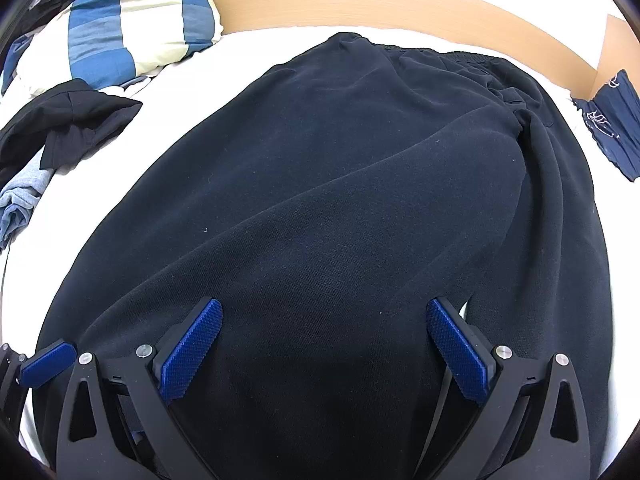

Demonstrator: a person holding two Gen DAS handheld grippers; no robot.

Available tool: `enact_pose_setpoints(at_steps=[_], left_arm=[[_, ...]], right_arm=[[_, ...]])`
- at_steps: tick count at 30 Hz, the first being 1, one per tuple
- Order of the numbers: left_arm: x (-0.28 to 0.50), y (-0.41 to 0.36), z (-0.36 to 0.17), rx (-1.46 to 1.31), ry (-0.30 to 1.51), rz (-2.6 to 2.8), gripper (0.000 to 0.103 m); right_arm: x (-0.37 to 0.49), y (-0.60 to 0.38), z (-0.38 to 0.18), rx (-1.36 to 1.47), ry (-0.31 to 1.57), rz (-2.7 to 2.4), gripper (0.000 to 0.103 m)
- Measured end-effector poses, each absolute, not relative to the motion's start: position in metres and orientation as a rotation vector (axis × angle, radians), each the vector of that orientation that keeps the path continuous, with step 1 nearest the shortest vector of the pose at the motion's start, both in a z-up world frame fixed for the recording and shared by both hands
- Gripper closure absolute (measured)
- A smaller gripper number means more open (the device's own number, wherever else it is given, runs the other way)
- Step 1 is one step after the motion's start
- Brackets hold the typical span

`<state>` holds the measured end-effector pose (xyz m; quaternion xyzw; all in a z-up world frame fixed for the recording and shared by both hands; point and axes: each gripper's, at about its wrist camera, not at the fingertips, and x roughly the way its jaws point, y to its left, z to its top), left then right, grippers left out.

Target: Fold clothes

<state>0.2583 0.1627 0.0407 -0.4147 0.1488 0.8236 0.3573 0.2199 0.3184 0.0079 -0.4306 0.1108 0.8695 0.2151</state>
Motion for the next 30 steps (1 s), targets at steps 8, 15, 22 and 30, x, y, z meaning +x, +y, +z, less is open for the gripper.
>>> enact_pose_setpoints(at_steps=[8,15,22,30], left_arm=[[0.2601,0.1615,0.041,-1.07,0.387,2.118,0.017],[0.2598,0.16,0.0427,-1.07,0.382,2.107,0.015],[0.2564,0.1572,0.0427,-1.066,0.38,2.094,0.014],[0.2596,0.1618,0.0416,-1.063,0.441,2.107,0.012]], right_arm=[[0.2226,0.3188,0.0079,-1.195,0.308,2.412,0.0],[0.2225,0.3182,0.0079,-1.194,0.308,2.411,0.0],[0.2229,0.3179,0.0081,-1.194,0.308,2.411,0.0],[0.2245,0.3187,0.0083,-1.195,0.308,2.412,0.0]])
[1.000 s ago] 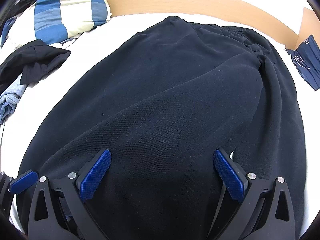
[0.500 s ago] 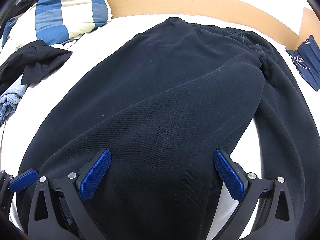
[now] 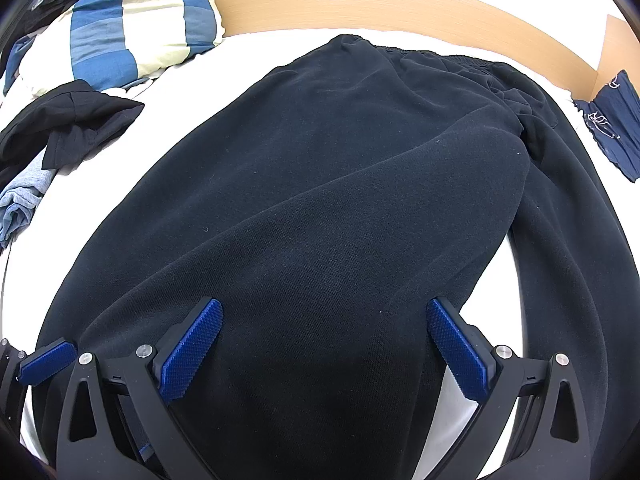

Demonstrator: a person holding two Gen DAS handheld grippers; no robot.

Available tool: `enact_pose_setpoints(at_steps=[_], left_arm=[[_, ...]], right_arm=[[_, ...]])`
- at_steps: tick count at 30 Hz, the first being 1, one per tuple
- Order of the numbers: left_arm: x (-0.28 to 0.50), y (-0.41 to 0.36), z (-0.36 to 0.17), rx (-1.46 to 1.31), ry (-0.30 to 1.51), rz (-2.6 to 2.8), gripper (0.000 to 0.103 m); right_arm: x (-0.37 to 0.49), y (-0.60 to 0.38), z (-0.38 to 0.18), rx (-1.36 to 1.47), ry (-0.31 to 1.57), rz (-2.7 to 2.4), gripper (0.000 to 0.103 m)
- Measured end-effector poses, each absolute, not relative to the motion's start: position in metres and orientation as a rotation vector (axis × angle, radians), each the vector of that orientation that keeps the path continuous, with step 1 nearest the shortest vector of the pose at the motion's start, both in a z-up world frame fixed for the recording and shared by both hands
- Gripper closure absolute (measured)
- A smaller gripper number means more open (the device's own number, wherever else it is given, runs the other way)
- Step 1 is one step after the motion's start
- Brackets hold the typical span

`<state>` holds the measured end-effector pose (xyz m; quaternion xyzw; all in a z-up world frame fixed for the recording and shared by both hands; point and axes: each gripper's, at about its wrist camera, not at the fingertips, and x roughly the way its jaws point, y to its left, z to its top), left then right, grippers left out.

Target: Fold clothes

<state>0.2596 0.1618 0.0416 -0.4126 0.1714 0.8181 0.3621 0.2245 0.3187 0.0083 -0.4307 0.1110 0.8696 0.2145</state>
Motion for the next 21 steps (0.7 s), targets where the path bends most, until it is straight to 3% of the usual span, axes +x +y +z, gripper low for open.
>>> enact_pose_setpoints(at_steps=[9,12,16,19,21], left_arm=[[0.25,0.145,0.045,-1.064,0.304,2.023,0.006],[0.251,0.148,0.046,-1.065,0.337,2.025,0.004],[0.244,0.172,0.045,-1.06,0.448,2.051,0.003],[0.242,0.17,0.044,-1.059,0.464,2.055,0.003],[0.24,0.172,0.044,-1.063,0.465,2.058,0.003]], right_arm=[[0.23,0.322,0.012,-1.243,0.281,2.467,0.0],[0.269,0.33,0.034,-1.155,0.36,2.556,0.0],[0.338,0.36,0.065,-0.965,0.332,2.475,0.0],[0.367,0.41,0.054,-0.991,0.34,2.205,0.0],[0.379,0.436,0.034,-1.064,0.469,2.133,0.0]])
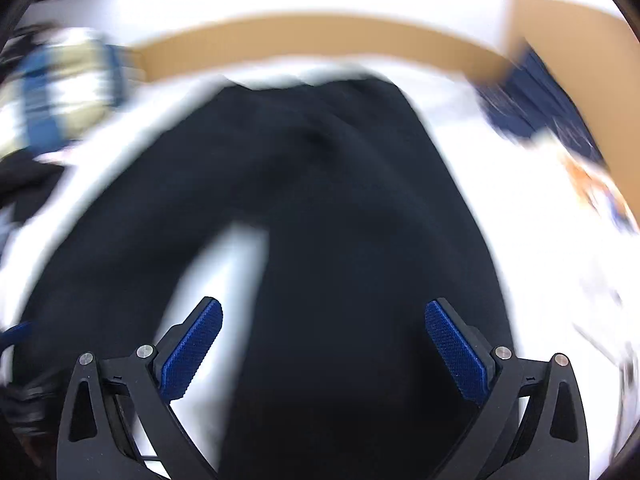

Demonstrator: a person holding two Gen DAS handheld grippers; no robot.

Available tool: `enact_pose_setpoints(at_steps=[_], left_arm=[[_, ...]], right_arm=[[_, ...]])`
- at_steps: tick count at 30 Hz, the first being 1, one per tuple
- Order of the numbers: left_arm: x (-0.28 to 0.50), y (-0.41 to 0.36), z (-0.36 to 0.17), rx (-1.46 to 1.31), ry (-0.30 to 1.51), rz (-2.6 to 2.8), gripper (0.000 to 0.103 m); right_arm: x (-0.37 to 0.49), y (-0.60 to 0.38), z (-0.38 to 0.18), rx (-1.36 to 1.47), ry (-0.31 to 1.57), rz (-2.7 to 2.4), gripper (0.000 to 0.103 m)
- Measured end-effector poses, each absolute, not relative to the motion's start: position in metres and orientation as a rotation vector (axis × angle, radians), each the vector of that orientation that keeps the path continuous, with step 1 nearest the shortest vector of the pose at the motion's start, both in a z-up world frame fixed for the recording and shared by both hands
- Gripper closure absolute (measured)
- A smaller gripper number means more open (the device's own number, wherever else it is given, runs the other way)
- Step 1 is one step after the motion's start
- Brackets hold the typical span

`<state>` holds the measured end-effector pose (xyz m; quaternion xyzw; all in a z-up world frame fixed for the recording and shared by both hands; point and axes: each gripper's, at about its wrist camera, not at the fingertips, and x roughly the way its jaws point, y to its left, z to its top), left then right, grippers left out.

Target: Fold clothes

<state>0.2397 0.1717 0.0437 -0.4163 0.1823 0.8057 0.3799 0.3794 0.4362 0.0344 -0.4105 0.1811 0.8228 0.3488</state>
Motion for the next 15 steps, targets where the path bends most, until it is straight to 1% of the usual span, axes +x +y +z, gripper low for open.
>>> enact_pose_setpoints(at_steps=[1,2,6,11,15], left_arm=[[0.24,0.172,0.042,-1.065,0.471,2.06,0.003],[0.24,0.17,0.041,-1.064,0.476,2.063,0.003],[0.252,0.161,0.031,-1.063,0.474,2.066,0.003],[0.253,0.169,0.025,-1.062,0.46,2.063,0.003],[0.254,0.166,0.026,-1.061,0.466,2.067,0.003]], right_arm=[[0.386,0.449,0.024,-1.1,0.536,2.096,0.0],[0.39,0.45,0.018,-1.122,0.54,2.09,0.0],[0.406,0.421,0.013,-1.137,0.404,2.16,0.0],[0.463,0.366,0.011,-1.113,0.382,2.175,0.0],[0.497,0.328,0.017,-1.176,0.346,2.217,0.0]])
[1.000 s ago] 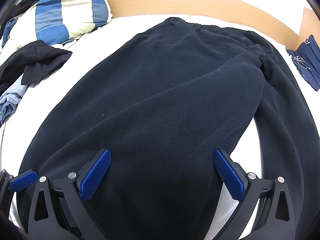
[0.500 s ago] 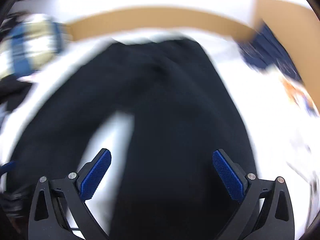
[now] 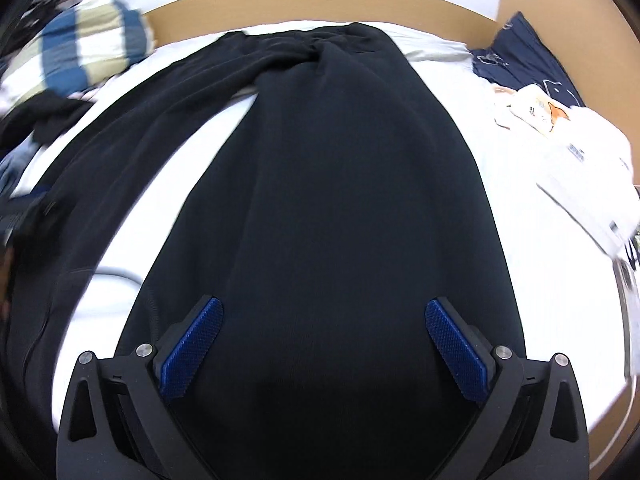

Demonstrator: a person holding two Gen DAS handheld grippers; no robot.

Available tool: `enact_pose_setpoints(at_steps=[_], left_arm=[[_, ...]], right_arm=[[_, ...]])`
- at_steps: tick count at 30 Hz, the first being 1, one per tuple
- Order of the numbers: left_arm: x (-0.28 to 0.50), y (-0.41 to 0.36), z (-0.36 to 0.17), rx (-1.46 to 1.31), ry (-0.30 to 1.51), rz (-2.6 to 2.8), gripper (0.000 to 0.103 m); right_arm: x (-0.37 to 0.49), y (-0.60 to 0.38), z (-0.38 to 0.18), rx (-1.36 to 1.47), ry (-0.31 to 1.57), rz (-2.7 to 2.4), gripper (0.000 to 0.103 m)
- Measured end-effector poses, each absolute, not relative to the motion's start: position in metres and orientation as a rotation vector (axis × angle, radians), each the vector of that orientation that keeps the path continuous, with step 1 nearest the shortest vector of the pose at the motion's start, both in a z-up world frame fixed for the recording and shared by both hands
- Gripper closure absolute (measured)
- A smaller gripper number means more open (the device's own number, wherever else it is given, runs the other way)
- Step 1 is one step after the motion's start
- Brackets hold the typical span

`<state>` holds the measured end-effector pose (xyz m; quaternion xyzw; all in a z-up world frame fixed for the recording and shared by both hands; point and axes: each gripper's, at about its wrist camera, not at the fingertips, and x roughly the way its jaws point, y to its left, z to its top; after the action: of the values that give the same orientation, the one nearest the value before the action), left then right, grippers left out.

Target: Fold clothes

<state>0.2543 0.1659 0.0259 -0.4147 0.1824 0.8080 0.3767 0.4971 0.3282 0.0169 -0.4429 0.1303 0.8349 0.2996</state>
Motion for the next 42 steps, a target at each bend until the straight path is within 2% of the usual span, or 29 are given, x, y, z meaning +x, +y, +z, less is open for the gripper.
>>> enact_pose_setpoints(at_steps=[6,11,20,26,29,32,37,42], left_arm=[[0.256,0.166,0.027,-1.053,0.485,2.075,0.002],[0.255,0.165,0.026,-1.049,0.469,2.064,0.003],[0.267,0.125,0.027,-1.026,0.539,2.008,0.002],[0.262,0.098,0.036,-1.092,0.569,2.166,0.002],[0.256,0.089,0.048,-1.097,0.565,2.266,0.003],[0.263,0.096,0.054,-1.093,0.556,2.203,0.004],[0.287,0.122,0.042,-1.043,0.705,2.143,0.004],[0.28,0.107,0.03,-1.129,0.56,2.121,0.004]], right_arm=[[0.48,0.344,0.059,-0.993,0.246,2.286,0.0],[0.41,0.383,0.027,-1.134,0.311,2.273,0.0],[0.414,0.404,0.019,-1.072,0.497,2.331,0.0],[0.401,0.383,0.017,-1.143,0.333,2.255,0.0],[0.407,0.384,0.017,-1.131,0.396,2.273,0.0],[0.406,0.377,0.015,-1.141,0.367,2.262,0.0],[0.417,0.373,0.017,-1.139,0.377,2.266,0.0],[0.409,0.386,0.008,-1.141,0.377,2.266,0.0]])
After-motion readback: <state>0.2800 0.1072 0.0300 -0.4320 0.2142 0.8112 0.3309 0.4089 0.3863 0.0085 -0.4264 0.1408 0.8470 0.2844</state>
